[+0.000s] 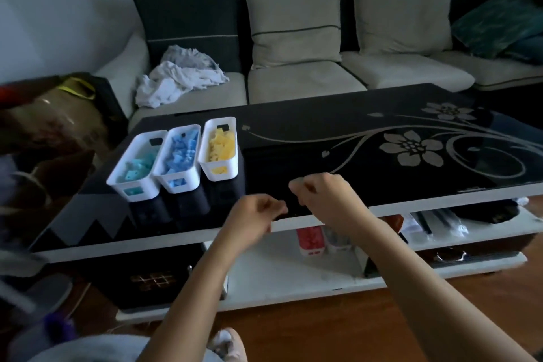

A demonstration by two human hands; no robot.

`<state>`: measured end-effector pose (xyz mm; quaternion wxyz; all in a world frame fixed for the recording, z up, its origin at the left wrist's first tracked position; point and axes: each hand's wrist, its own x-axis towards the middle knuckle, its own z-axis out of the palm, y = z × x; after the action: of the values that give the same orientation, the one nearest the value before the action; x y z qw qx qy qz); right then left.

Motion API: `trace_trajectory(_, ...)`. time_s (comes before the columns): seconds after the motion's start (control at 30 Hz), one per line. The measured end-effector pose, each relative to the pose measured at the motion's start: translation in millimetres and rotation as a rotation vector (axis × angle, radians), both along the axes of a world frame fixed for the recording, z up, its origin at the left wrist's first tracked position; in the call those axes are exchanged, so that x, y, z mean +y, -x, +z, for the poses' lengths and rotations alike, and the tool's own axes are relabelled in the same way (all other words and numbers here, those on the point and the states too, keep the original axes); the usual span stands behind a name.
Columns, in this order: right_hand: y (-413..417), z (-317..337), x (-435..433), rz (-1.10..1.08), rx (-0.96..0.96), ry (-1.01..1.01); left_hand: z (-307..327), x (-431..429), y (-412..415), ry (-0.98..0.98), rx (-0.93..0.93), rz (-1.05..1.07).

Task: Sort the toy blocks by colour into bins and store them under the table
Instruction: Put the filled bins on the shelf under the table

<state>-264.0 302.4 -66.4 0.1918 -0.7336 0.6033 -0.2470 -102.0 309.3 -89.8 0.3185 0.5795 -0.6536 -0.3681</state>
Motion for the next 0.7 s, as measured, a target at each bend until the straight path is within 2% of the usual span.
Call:
trace_trajectory(0.2,-46.3,19.0,-45.0,0.037,-0.055,0.044,39.8,-30.0,-99.2,0.311,-0.227,0.47)
trace_trajectory(0.27,-64.9,19.8,-61.4,0.09,-0.016,0.048,39.8,-48.0,-132.6,0.331,-0.334,0.516)
trace_trajectory(0.4,-111.4,18.5,-88.6,0.252,0.103,0.047,29.0,-73.5,-181.3,0.2,-0.752,0.467)
trace_trajectory(0.5,-143.7,12.1,-100.9,0.331,0.204,0.007,13.4,-82.4,-190.7,0.102,-0.76,0.397)
trace_trajectory(0.6,-164.9,1.2,-107.7,0.357,0.201,-0.057,2.0,-89.9,-197.5,0.105,-0.748,0.413)
trace_trajectory(0.7,-172.9,-9.5,-110.7,0.369,0.212,-0.04,-4.9,-88.0,-196.3,0.135,-0.698,0.393)
